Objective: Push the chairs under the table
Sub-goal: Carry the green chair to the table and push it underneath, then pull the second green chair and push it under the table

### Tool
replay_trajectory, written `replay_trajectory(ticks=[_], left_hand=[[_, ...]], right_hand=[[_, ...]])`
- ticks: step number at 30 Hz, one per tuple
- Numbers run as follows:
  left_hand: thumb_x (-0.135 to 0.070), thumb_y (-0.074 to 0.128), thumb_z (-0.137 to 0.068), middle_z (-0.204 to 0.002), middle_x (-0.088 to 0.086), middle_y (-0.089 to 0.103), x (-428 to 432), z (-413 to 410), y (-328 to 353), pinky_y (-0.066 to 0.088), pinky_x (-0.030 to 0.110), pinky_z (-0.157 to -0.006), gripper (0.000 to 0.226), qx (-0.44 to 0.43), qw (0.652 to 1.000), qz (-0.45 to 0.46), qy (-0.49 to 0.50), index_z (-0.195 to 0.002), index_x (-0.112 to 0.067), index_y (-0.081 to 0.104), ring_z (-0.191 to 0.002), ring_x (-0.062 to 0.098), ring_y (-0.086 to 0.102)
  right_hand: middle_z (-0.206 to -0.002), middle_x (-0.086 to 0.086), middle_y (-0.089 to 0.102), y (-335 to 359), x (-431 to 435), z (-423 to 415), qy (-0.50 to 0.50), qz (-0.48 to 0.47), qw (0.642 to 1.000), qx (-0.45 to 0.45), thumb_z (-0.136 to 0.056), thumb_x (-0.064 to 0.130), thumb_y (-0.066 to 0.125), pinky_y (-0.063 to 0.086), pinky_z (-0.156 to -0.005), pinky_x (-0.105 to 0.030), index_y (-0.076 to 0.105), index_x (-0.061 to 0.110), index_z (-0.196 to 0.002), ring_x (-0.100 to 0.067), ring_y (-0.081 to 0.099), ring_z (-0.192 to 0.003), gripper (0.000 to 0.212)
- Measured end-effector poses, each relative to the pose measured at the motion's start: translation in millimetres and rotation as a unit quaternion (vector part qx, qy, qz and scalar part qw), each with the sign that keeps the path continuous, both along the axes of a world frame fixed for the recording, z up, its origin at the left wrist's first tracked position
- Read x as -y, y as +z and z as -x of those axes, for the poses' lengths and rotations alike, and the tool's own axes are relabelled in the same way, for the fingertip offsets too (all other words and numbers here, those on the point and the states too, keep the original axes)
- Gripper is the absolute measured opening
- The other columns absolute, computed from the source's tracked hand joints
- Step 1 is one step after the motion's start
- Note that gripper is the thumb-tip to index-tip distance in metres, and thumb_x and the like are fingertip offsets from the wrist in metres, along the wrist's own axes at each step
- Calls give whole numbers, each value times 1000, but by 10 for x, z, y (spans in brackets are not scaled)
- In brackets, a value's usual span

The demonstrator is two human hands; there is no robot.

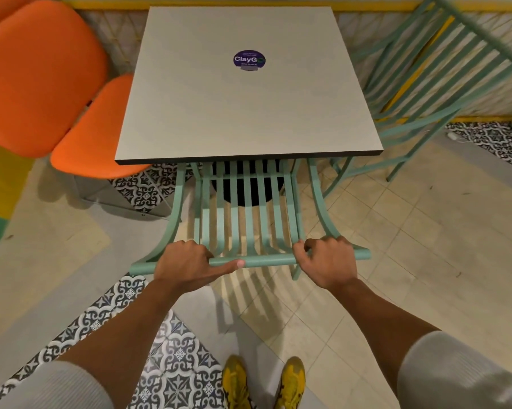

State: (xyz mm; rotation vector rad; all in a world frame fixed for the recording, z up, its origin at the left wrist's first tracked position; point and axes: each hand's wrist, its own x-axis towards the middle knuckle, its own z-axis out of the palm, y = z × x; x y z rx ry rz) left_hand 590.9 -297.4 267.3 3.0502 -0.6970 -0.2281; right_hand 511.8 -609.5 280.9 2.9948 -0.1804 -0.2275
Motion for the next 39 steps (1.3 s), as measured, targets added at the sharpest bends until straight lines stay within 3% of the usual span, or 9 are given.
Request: replay_trajectory(ticks=[5, 7, 11, 14, 17, 20, 24, 32, 39], left_hand=[[-115, 16, -69, -41, -4, 37, 15, -24, -2, 45, 30, -52, 105, -54, 998, -20, 1, -44, -17, 44, -46, 19, 58], [-115, 16, -69, -42, -3, 40, 13, -17, 5, 46, 31, -53, 105, -61, 998, -28, 1, -45, -17, 44, -48, 19, 59], [-112, 15, -74, -46, -5, 49, 46, -10, 39, 36, 29, -54, 108, -74, 997, -9, 32, -49, -13, 50, -50, 17, 54], [-103, 2, -84, -69, -2, 71, 111, 38, 143, 51, 33, -70, 109, -95, 995, -5, 43, -88, -26, 79, -73, 23, 70], [-97, 5, -91, -99, 5, 80, 253, 136, 356, 58, 41, -85, 103, -106, 993, -27, 39, -131, -27, 69, -97, 30, 75], [-92, 12, -95, -132, 12, 74, 422, 199, 584, 52, 48, -98, 102, -136, 989, -54, 14, -154, -20, 50, -122, 35, 68], [-92, 14, -95, -175, 13, 38, 522, 232, 874, 30, 60, -127, 107, -190, 977, -96, -22, -174, -20, 20, -161, 36, 35], [-94, 14, -93, -184, 8, 13, 948, 190, 1402, 15, 64, -134, 110, -227, 961, -117, -104, -176, -22, 8, -169, 32, 14], [-89, 13, -97, -184, 9, 11, 2070, 96, 1885, 15, 62, -132, 106, -183, 953, -135, -200, -176, -20, 8, -169, 33, 15]], right_hand=[[-40, 8, 34, -49, 24, 32, -9, -80, 993, 90, -85, 33, 79, 54, -53, -34, 64, 18, -56, -27, 46, -32, 35], [-42, 9, 35, -66, 30, 33, -19, -76, 994, 73, -90, 40, 70, 52, -56, -32, 66, 20, -58, -25, 47, -35, 38], [-56, 8, 52, -9, 58, -4, -20, -61, 997, -30, -97, 58, 23, 50, -69, -32, 67, 26, -78, -19, 50, -51, 58], [-77, 5, 67, 139, 89, 39, -34, -151, 988, -29, -105, 59, 30, 54, -82, -37, 72, 26, -90, -22, 64, -75, 55], [-122, 0, 68, 305, 105, 161, -42, -186, 980, -64, -107, 63, 30, 45, -104, -44, 71, 24, -128, -25, 58, -121, 60], [-150, -1, 55, 487, 133, 306, -42, -188, 977, -93, -105, 67, 32, 32, -119, -47, 56, 23, -150, -25, 44, -143, 68], [-163, -2, 45, 747, 240, 561, -60, -185, 976, -98, -104, 68, 38, 28, -121, -46, 46, 22, -158, -26, 38, -151, 72], [-170, -6, 35, 1324, 820, 1073, -179, -187, 959, -116, -101, 72, 42, 31, -121, -51, 30, 18, -166, -32, 39, -151, 85], [-171, -11, 34, 1616, 1530, 1300, -244, -190, 948, -71, -101, 72, 44, 33, -121, -53, 28, 16, -166, -35, 39, -152, 88]])
